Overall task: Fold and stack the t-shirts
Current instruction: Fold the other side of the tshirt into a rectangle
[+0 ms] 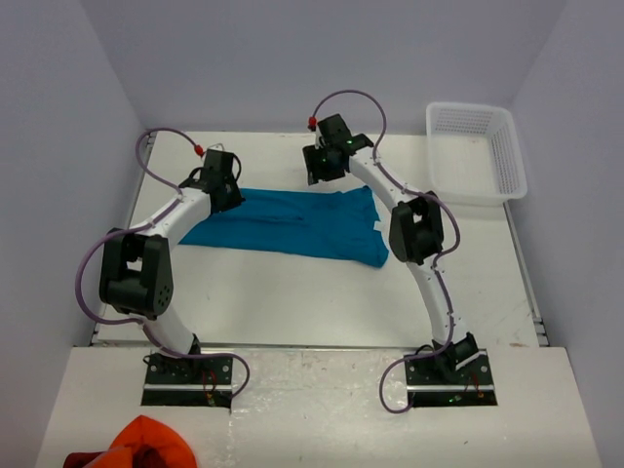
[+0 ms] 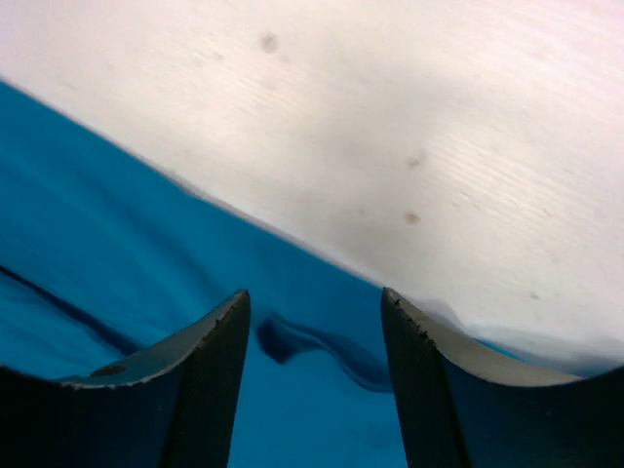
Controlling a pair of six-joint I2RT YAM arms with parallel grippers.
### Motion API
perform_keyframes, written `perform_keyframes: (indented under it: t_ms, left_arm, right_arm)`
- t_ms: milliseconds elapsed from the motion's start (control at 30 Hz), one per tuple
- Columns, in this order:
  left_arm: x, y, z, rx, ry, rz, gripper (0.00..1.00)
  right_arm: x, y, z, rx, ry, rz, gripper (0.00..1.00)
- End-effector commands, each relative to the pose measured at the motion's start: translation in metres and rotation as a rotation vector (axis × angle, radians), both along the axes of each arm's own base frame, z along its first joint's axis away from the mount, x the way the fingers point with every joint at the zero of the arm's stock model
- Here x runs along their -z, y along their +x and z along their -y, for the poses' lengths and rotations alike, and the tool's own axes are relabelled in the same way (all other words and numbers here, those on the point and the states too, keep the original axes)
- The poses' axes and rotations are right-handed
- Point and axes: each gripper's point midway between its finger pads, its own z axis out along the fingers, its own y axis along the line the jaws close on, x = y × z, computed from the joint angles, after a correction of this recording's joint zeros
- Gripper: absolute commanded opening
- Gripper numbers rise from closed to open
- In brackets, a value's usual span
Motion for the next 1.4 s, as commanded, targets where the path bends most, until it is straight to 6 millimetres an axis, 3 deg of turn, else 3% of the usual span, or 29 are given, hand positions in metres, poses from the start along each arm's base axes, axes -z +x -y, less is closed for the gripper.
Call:
perform_keyframes:
  t_ms: [0, 33, 67, 100, 133, 167, 200, 267, 300, 333, 367, 433, 467, 567, 600, 667, 700, 733, 767, 800, 867, 900, 933, 1000, 1067, 1100, 1267, 1300, 1367]
  left_arm:
    - [-0.017, 0.007, 0.0, 0.006, 0.006, 0.057, 0.0]
    - [-0.022, 0.007, 0.004, 0.015, 0.006, 0.074, 0.0]
    - [-0.026, 0.008, 0.009, 0.028, 0.005, 0.089, 0.0]
    - [-0.028, 0.007, 0.02, 0.069, -0.006, 0.096, 0.0]
    - [-0.031, 0.008, 0.027, 0.094, -0.019, 0.105, 0.0]
    - [-0.033, 0.01, 0.036, 0.121, -0.034, 0.117, 0.0]
    - [-0.034, 0.01, 0.048, 0.176, -0.066, 0.117, 0.0]
    - [-0.039, 0.01, 0.086, 0.325, -0.171, 0.143, 0.0]
    - [-0.042, 0.01, 0.098, 0.393, -0.196, 0.153, 0.0]
    - [-0.036, 0.009, 0.117, 0.468, -0.23, 0.146, 0.0]
    - [-0.048, 0.007, 0.141, 0.574, -0.306, 0.158, 0.0]
    - [-0.046, 0.01, 0.17, 0.698, -0.362, 0.143, 0.0]
    - [-0.048, 0.006, 0.184, 0.76, -0.413, 0.132, 0.0]
    - [-0.046, 0.004, 0.221, 0.881, -0.483, 0.114, 0.0]
    - [-0.033, 0.0, 0.237, 0.921, -0.496, 0.085, 0.0]
    - [-0.04, -0.002, 0.261, 0.998, -0.54, 0.092, 0.0]
    - [-0.023, -0.009, 0.277, 1.038, -0.561, 0.05, 0.0]
    - [-0.029, -0.013, 0.294, 1.086, -0.592, 0.052, 0.0]
    - [-0.024, -0.011, 0.296, 1.091, -0.599, 0.043, 0.0]
    - [-0.005, -0.017, 0.306, 1.104, -0.605, -0.004, 0.0]
    - [0.0, -0.015, 0.318, 1.122, -0.615, -0.014, 0.0]
    - [0.018, -0.021, 0.323, 1.124, -0.617, -0.064, 0.0]
    - [0.015, -0.018, 0.33, 1.137, -0.62, -0.056, 0.0]
    - [0.035, -0.022, 0.335, 1.131, -0.616, -0.112, 0.0]
    - [0.035, -0.018, 0.34, 1.134, -0.614, -0.107, 0.0]
    - [0.046, -0.018, 0.34, 1.123, -0.607, -0.13, 0.0]
    - [0.064, 0.001, 0.346, 1.09, -0.569, -0.145, 0.0]
    - [0.082, 0.003, 0.345, 1.072, -0.56, -0.175, 0.0]
    - [0.082, 0.019, 0.345, 1.045, -0.533, -0.162, 0.0]
  right_arm:
    - [-0.063, 0.007, 0.037, 0.086, -0.04, 0.156, 0.58]
    - [-0.072, 0.002, 0.044, 0.1, -0.046, 0.172, 0.64]
    - [-0.099, -0.008, 0.051, 0.113, -0.032, 0.2, 0.65]
    - [-0.084, -0.022, 0.066, 0.156, -0.078, 0.159, 0.66]
    - [-0.085, -0.03, 0.072, 0.171, -0.087, 0.149, 0.66]
    - [-0.102, -0.042, 0.079, 0.188, -0.077, 0.167, 0.66]
    - [-0.084, -0.057, 0.092, 0.213, -0.12, 0.123, 0.65]
    - [-0.081, -0.075, 0.099, 0.25, -0.098, 0.096, 0.58]
    - [-0.078, -0.096, 0.105, 0.243, -0.088, 0.073, 0.31]
    - [-0.078, -0.102, 0.104, 0.257, -0.057, 0.074, 0.04]
    - [-0.074, -0.113, 0.105, 0.255, -0.046, 0.044, 0.0]
    - [-0.068, -0.14, 0.097, 0.221, 0.027, -0.022, 0.0]
    - [-0.055, -0.158, 0.092, 0.197, 0.027, -0.061, 0.0]
    - [-0.057, -0.181, 0.085, 0.186, 0.021, -0.051, 0.0]
    - [-0.057, -0.188, 0.09, 0.204, 0.01, -0.046, 0.0]
    - [-0.053, -0.201, 0.091, 0.198, -0.001, -0.05, 0.0]
    - [-0.054, -0.205, 0.093, 0.206, 0.003, -0.047, 0.0]
    - [-0.059, -0.211, 0.098, 0.216, 0.012, -0.032, 0.0]
    - [-0.062, -0.214, 0.101, 0.218, 0.017, -0.02, 0.0]
    - [-0.067, -0.217, 0.104, 0.229, 0.026, -0.007, 0.0]
    - [-0.08, -0.223, 0.115, 0.259, 0.037, 0.037, 0.0]
    - [-0.084, -0.226, 0.118, 0.263, 0.04, 0.045, 0.0]
    - [-0.087, -0.23, 0.121, 0.265, 0.037, 0.045, 0.0]
    - [-0.097, -0.236, 0.129, 0.283, 0.044, 0.072, 0.0]
    - [-0.105, -0.242, 0.134, 0.29, 0.058, 0.089, 0.0]
    - [-0.106, -0.245, 0.135, 0.289, 0.062, 0.088, 0.0]
    - [-0.118, -0.259, 0.133, 0.26, 0.122, 0.092, 0.0]
    - [-0.119, -0.261, 0.131, 0.253, 0.134, 0.088, 0.0]
    - [-0.117, -0.266, 0.128, 0.239, 0.143, 0.069, 0.0]
